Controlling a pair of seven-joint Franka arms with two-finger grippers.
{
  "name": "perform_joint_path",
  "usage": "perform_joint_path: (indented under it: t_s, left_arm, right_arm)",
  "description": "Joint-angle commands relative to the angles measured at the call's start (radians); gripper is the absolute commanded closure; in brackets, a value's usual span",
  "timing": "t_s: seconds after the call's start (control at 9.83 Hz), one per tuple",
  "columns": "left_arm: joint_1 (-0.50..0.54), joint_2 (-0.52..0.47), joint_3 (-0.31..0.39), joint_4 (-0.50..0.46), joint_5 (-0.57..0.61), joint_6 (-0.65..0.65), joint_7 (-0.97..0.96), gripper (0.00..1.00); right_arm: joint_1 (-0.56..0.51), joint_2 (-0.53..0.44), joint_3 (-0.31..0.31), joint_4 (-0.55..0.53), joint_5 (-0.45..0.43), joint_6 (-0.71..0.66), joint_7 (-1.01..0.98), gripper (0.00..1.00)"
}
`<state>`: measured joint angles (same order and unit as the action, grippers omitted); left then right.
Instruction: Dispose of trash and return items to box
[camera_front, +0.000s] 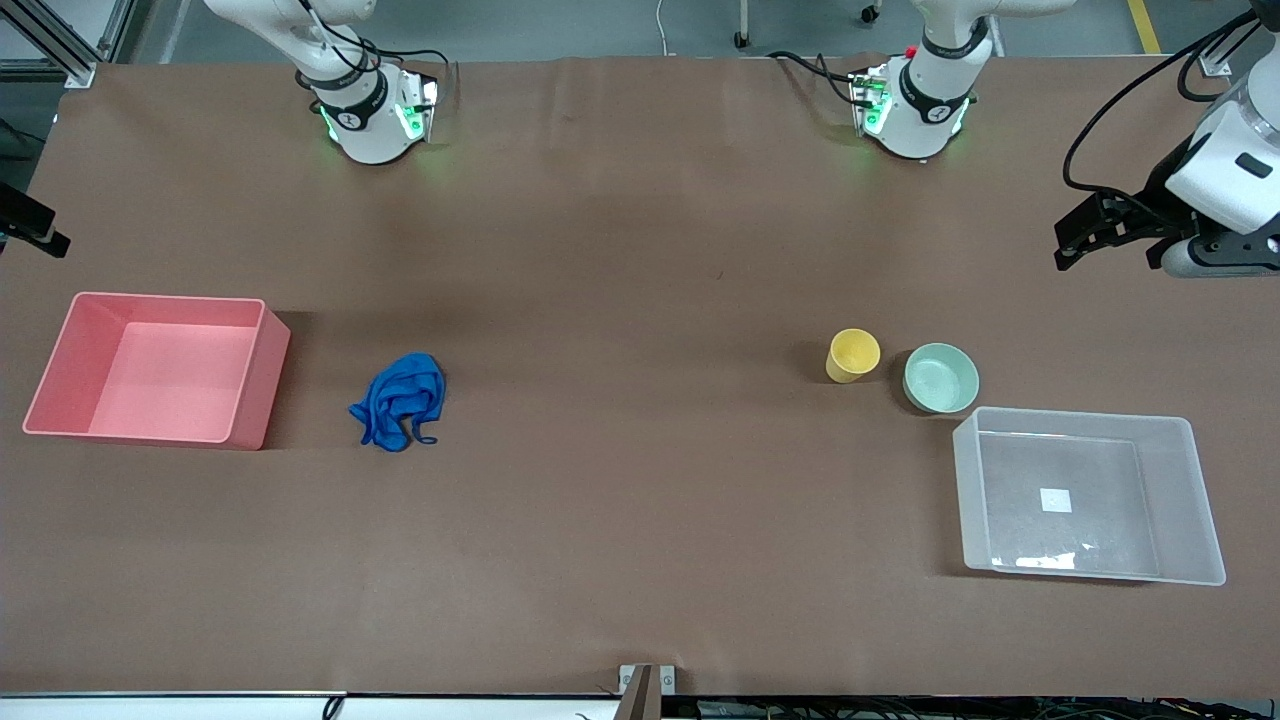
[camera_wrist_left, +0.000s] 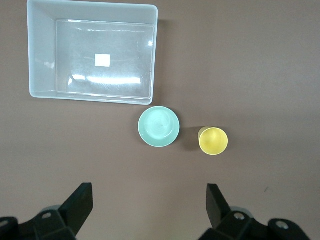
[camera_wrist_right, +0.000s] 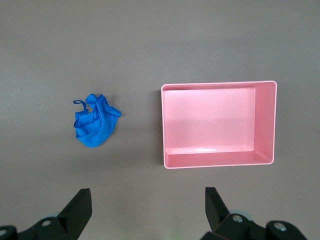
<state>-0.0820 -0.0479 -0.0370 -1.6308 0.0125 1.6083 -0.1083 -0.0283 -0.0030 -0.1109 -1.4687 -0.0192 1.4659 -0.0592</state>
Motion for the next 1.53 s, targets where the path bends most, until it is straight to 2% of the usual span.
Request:
perform_joint_path:
  t_s: [0.0,0.2,0.51,0.71,0.81,1.02,1.12,1.32,1.42]
  left_arm:
    - [0.008,0.013,0.000,-0.003,-0.013,-0.016,0.021,0.00]
    - [0.008,0.028,0.002,0.018,-0.003,-0.016,0.022,0.00]
    - [0.007,0.036,0.037,-0.003,-0.014,-0.010,0.032,0.02]
    - [0.005,0.022,0.078,-0.116,-0.016,0.075,0.100,0.02]
    - [0.005,0.019,0.100,-0.189,-0.016,0.140,0.125,0.02]
    - [0.007,0.017,0.121,-0.364,-0.020,0.334,0.130,0.02]
    - [0.007,0.022,0.129,-0.465,-0.020,0.451,0.131,0.01]
    - [0.008,0.060,0.129,-0.628,-0.020,0.696,0.130,0.02]
    - [0.011,0.109,0.129,-0.674,-0.020,0.802,0.130,0.02]
  right_arm:
    - [-0.018,-0.005,0.011,0.004,0.005,-0.012,-0.011,0.00]
    - [-0.018,-0.005,0.011,0.004,0.005,-0.013,-0.011,0.00]
    - [-0.015,-0.006,0.011,0.004,0.005,-0.013,-0.010,0.00]
    - [-0.004,0.000,0.013,-0.002,0.010,-0.053,-0.008,0.00]
    - [0.049,0.020,0.011,-0.013,0.010,-0.045,-0.008,0.00]
    - [0.129,0.137,0.013,-0.039,0.012,0.006,-0.010,0.00]
    - [0.164,0.173,0.013,-0.083,0.012,0.081,-0.008,0.00]
    - [0.238,0.225,0.013,-0.264,0.012,0.352,-0.005,0.00]
    - [0.260,0.274,0.013,-0.304,0.012,0.423,-0.007,0.00]
